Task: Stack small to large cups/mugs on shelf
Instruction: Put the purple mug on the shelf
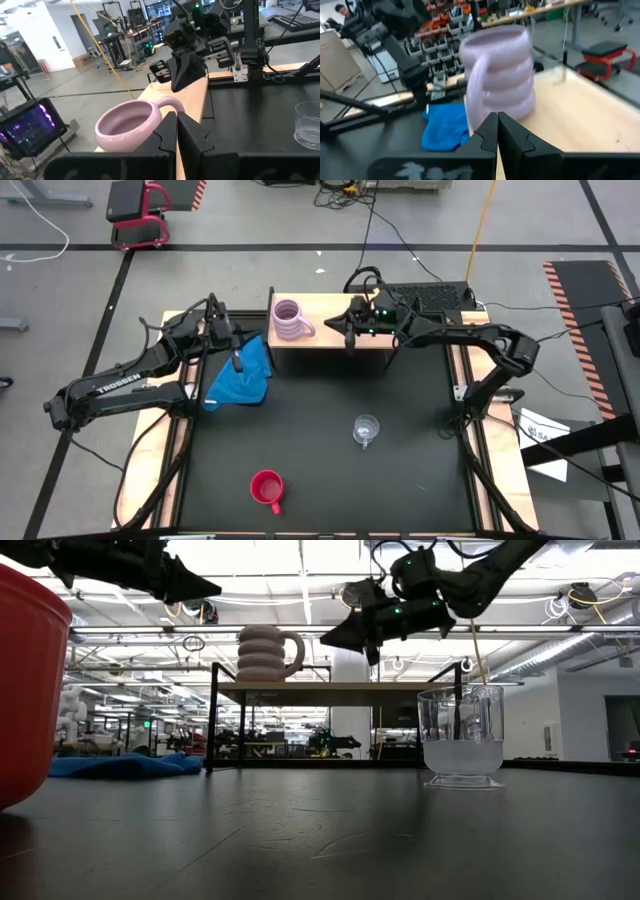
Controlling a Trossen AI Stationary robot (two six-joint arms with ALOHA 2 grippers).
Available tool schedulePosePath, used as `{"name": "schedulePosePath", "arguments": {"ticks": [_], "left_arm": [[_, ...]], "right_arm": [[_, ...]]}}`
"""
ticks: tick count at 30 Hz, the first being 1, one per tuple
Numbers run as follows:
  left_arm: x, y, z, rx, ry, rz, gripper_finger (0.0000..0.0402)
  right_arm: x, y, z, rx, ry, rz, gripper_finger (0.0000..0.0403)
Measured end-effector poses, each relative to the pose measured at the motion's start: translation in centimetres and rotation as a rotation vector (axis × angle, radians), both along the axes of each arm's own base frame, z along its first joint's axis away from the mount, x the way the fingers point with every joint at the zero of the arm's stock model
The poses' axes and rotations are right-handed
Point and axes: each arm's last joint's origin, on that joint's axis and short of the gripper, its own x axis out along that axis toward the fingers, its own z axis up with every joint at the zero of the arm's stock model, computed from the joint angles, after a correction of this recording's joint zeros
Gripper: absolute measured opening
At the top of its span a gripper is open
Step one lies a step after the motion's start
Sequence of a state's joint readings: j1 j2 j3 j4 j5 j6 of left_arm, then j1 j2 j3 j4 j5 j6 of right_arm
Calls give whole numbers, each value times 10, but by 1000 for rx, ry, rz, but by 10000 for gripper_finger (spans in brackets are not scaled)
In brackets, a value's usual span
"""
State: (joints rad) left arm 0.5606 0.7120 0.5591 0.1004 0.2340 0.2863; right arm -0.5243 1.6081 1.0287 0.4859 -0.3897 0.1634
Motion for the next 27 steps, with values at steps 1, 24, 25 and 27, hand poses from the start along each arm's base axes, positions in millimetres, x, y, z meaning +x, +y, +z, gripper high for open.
{"name": "schedulePosePath", "arguments": {"ticks": [1, 24, 25, 27], "left_arm": [[0, 0, 0, 12, 0, 0, 6], [-1, 0, 2, 15, -9, 14, 4], [-1, 0, 2, 13, -8, 14, 3], [-1, 0, 1, 3, -9, 14, 3]], "right_arm": [[1, 0, 3, -14, -8, 1, 0], [4, 18, 7, -131, 41, 51, 220], [5, 17, 6, -133, 37, 50, 224], [6, 16, 3, -133, 46, 43, 228]]}}
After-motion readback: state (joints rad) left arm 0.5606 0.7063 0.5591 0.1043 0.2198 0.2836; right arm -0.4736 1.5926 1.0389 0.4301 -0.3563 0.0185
